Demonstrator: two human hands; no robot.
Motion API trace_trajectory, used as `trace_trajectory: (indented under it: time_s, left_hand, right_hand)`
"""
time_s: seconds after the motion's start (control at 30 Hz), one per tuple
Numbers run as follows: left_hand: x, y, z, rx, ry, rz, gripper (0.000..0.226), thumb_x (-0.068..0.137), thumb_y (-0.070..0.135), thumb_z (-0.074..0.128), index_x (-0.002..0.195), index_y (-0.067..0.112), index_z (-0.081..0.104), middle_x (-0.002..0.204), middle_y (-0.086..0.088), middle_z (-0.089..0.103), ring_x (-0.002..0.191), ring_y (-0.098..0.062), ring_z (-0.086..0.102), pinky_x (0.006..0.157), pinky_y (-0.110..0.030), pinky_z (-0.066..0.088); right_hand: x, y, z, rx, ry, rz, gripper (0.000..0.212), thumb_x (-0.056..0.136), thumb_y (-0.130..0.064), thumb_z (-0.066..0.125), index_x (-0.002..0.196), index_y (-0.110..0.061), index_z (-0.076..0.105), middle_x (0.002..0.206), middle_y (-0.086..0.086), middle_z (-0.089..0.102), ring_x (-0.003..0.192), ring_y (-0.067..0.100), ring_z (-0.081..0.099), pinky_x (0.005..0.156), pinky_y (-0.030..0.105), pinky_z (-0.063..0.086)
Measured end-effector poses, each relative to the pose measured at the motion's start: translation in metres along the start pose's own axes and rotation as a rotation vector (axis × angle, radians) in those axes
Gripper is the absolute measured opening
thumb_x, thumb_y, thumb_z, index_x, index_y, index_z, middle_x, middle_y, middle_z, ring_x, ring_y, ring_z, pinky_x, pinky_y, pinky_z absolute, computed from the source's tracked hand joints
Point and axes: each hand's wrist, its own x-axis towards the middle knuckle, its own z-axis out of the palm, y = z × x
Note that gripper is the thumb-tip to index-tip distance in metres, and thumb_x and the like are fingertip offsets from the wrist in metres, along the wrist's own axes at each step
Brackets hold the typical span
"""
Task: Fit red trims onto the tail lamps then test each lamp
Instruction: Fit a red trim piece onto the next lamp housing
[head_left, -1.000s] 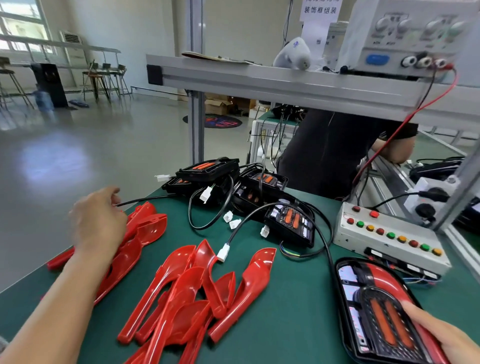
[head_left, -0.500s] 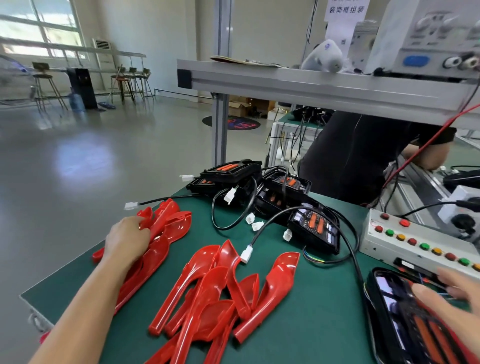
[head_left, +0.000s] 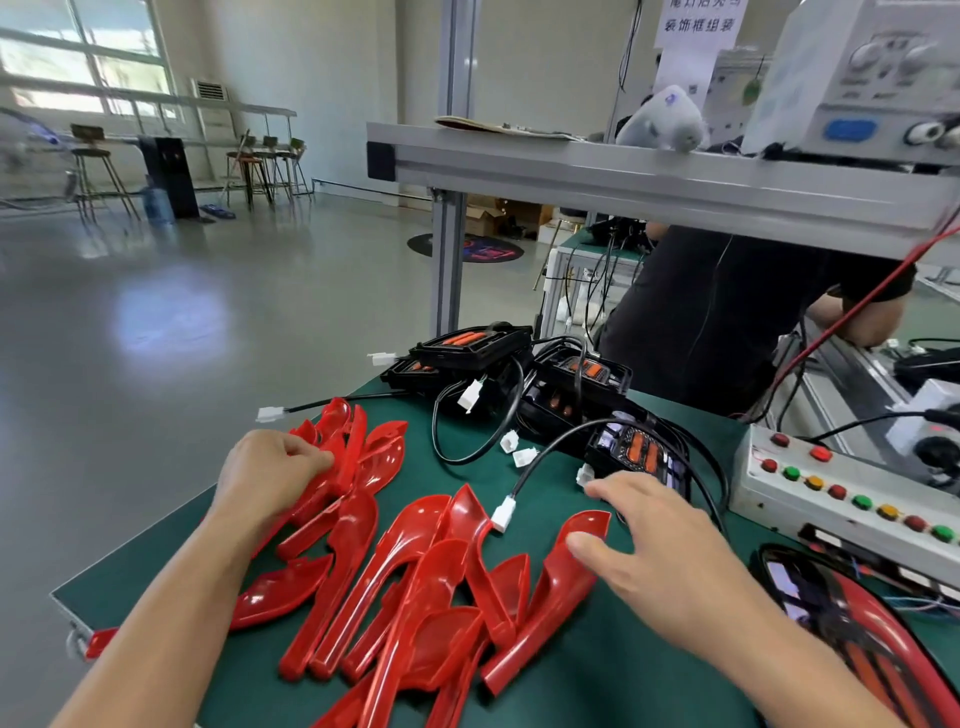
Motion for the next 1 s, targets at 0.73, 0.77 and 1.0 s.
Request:
trace_trajectory:
  time_s: [0.73, 0.77, 1.0]
  left_hand:
    - [0.042, 0.034, 0.019, -0.329, -0.563, -0.171, 0.014, 0.089, 0.018, 0.062, 0.079, 0.009, 0.066, 0.069, -0.010, 0.067, 0.053, -0.020, 0.062, 0.052, -0.027, 0.052]
    - [0.040, 0.033, 0.020, -0.330, -0.575, -0.170, 0.015, 0.089, 0.020, 0.062, 0.081, 0.009, 0.066, 0.070, -0.011, 0.068, 0.054, -0.021, 0.062, 0.052, -0.028, 0.053]
    - [0.032, 0.029, 0.020, -0.260, -0.611, -0.120, 0.017, 0.089, 0.022, 0.062, 0.077, 0.009, 0.065, 0.067, -0.008, 0.067, 0.056, -0.019, 0.061, 0.057, -0.028, 0.049]
  right_hand:
    - [0.107, -0.096, 0.112, 0.009, -0.347, -0.326, 0.069, 0.093, -0.062, 0.042, 0.153, -0.036, 0.017, 0.163, 0.000, 0.003, 0.149, 0.027, -0.003, 0.116, 0.055, -0.009]
    - [0.107, -0.096, 0.113, 0.006, -0.353, -0.323, 0.069, 0.093, -0.062, 0.042, 0.153, -0.036, 0.018, 0.163, 0.001, 0.003, 0.149, 0.027, -0.003, 0.116, 0.055, -0.009]
    - [0.098, -0.093, 0.111, 0.023, -0.351, -0.340, 0.064, 0.093, -0.061, 0.044, 0.149, -0.035, 0.029, 0.162, 0.003, 0.010, 0.149, 0.027, 0.007, 0.116, 0.057, -0.007]
